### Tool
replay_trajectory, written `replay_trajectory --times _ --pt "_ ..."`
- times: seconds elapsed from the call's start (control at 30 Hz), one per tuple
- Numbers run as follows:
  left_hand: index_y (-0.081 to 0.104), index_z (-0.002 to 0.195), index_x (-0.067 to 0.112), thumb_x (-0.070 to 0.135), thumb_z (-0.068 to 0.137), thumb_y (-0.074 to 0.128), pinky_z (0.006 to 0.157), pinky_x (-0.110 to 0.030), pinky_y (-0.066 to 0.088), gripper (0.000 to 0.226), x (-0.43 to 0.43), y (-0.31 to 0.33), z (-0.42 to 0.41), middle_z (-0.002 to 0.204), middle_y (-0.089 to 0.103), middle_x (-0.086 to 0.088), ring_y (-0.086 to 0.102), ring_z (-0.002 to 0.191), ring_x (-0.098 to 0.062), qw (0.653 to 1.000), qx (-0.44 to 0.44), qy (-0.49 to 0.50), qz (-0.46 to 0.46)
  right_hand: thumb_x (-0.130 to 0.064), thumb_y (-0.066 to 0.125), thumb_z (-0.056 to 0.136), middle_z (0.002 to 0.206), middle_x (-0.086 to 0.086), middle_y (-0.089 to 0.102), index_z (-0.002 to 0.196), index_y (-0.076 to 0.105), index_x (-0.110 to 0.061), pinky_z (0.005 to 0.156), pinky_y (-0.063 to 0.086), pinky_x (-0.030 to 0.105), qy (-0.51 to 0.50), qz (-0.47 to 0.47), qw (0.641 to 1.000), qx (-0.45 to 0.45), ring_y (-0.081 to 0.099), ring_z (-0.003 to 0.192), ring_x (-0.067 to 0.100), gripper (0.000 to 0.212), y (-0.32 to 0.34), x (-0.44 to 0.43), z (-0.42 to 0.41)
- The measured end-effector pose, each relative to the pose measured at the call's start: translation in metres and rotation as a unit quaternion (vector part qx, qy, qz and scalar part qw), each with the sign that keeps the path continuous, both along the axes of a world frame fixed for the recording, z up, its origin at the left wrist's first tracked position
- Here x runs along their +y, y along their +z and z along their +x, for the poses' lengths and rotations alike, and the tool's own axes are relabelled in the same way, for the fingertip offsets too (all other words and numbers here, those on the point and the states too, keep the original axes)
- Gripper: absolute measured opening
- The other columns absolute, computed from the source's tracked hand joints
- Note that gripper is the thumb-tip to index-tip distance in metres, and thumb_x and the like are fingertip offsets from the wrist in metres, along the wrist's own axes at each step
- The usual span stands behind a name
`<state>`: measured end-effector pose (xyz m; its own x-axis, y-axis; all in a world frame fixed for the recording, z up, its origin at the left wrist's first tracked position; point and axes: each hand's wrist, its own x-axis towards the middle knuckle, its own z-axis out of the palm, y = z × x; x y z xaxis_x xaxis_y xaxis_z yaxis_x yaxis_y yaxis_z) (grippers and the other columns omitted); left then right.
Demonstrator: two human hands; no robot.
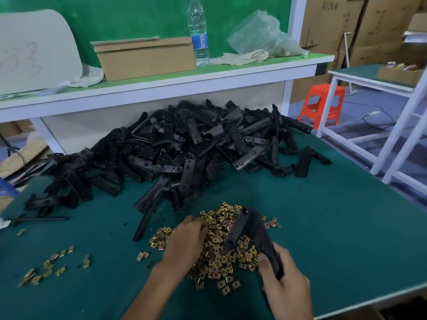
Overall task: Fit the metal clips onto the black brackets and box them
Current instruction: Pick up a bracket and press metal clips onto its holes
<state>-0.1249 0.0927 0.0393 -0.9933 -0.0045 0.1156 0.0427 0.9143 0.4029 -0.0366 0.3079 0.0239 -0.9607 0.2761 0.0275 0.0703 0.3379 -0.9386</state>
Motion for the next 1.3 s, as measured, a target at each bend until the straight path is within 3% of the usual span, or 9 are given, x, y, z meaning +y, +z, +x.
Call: replay_trajectory --times 0.17,0.4,0.57,0.7,0.87,1.03,1.17,1.23,1.3 --pt "0.075 0.110 0.026 0.032 0.100 0.061 0.075 -0.022 0.047 0.018 -0.004 0.008 0.006 0.098 0.064 0.009 0.063 0.083 -0.007 0.995 0.067 0.012 0.073 -0.044 0.066 0.088 0.078 -0.022 0.070 0.113 0.063 -0.045 0.068 0.056 0.029 -0.003 0.010 1.000 0.006 0.069 0.063 0.009 0.025 -0.002 -0.001 0.000" --pt "0.077 0.090 0.032 0.038 0.090 0.074 0.064 -0.010 0.047 0.007 -0.013 0.016 0.023 0.077 0.072 0.022 0.065 0.075 0.009 0.970 0.029 0.060 0.235 -0.038 0.068 0.091 0.077 -0.022 0.069 0.111 0.062 -0.046 0.070 0.058 0.035 0.003 0.030 0.999 0.026 0.070 0.065 0.011 0.023 -0.007 0.000 -0.001" --pt "0.078 0.094 0.031 0.027 0.093 0.072 0.070 -0.022 0.056 0.007 -0.020 0.015 0.033 0.075 0.074 0.015 0.070 0.069 -0.003 0.956 -0.010 0.056 0.288 -0.043 0.065 0.092 0.076 -0.025 0.068 0.106 0.054 -0.056 0.060 0.049 0.016 0.016 0.044 0.998 0.039 0.066 0.059 0.004 0.022 -0.005 0.000 0.000" --pt "0.074 0.111 0.020 0.012 0.097 0.065 0.084 -0.034 0.061 0.018 -0.022 0.014 0.035 0.086 0.077 0.009 0.073 0.078 -0.008 0.936 -0.038 0.060 0.344 -0.040 0.065 0.093 0.077 -0.021 0.069 0.103 0.054 -0.057 0.064 0.054 0.031 0.026 0.045 0.997 0.051 0.066 0.059 0.007 0.023 -0.005 0.002 0.000" --pt "0.069 0.121 0.020 0.013 0.104 0.054 0.075 -0.023 0.060 0.024 -0.022 0.012 0.034 0.091 0.076 0.007 0.071 0.084 -0.006 0.929 -0.043 0.056 0.364 -0.042 0.062 0.093 0.080 -0.020 0.069 0.109 0.058 -0.051 0.067 0.056 0.036 0.023 0.031 0.998 0.050 0.068 0.067 0.007 0.019 -0.009 0.003 0.000" --pt "0.069 0.099 0.037 0.024 0.106 0.050 0.080 -0.044 0.058 0.024 -0.020 0.013 0.034 0.085 0.073 0.000 0.068 0.079 -0.019 0.947 -0.022 0.049 0.316 -0.046 0.059 0.093 0.081 -0.021 0.069 0.109 0.056 -0.051 0.067 0.055 0.036 0.026 0.027 0.998 0.045 0.067 0.066 0.006 0.017 -0.010 0.003 -0.002" --pt "0.069 0.096 0.025 0.030 0.106 0.046 0.073 -0.041 0.055 0.025 -0.017 0.009 0.038 0.086 0.069 -0.008 0.061 0.070 -0.019 0.932 -0.030 0.065 0.356 -0.053 0.070 0.084 0.079 -0.015 0.068 0.102 0.054 -0.051 0.066 0.049 0.032 0.030 -0.102 0.994 0.023 0.063 0.067 0.009 0.024 0.004 -0.001 -0.009" --pt "0.069 0.093 0.023 0.031 0.107 0.045 0.067 -0.029 0.052 0.028 -0.013 0.011 0.041 0.081 0.068 0.001 0.059 0.069 -0.009 0.920 -0.036 0.073 0.384 -0.048 0.083 0.072 0.074 -0.010 0.062 0.097 0.058 -0.035 0.066 0.046 0.032 0.051 -0.199 0.979 0.009 0.057 0.068 0.010 0.037 0.015 -0.007 -0.018" --pt "0.070 0.093 0.019 0.027 0.107 0.045 0.068 -0.029 0.049 0.030 -0.009 0.014 0.042 0.077 0.065 0.004 0.057 0.070 -0.010 0.902 -0.042 0.082 0.423 -0.034 0.088 0.075 0.072 -0.004 0.056 0.093 0.056 -0.019 0.063 0.043 0.030 0.083 -0.238 0.968 0.000 0.051 0.066 0.011 0.040 0.024 -0.018 -0.028"
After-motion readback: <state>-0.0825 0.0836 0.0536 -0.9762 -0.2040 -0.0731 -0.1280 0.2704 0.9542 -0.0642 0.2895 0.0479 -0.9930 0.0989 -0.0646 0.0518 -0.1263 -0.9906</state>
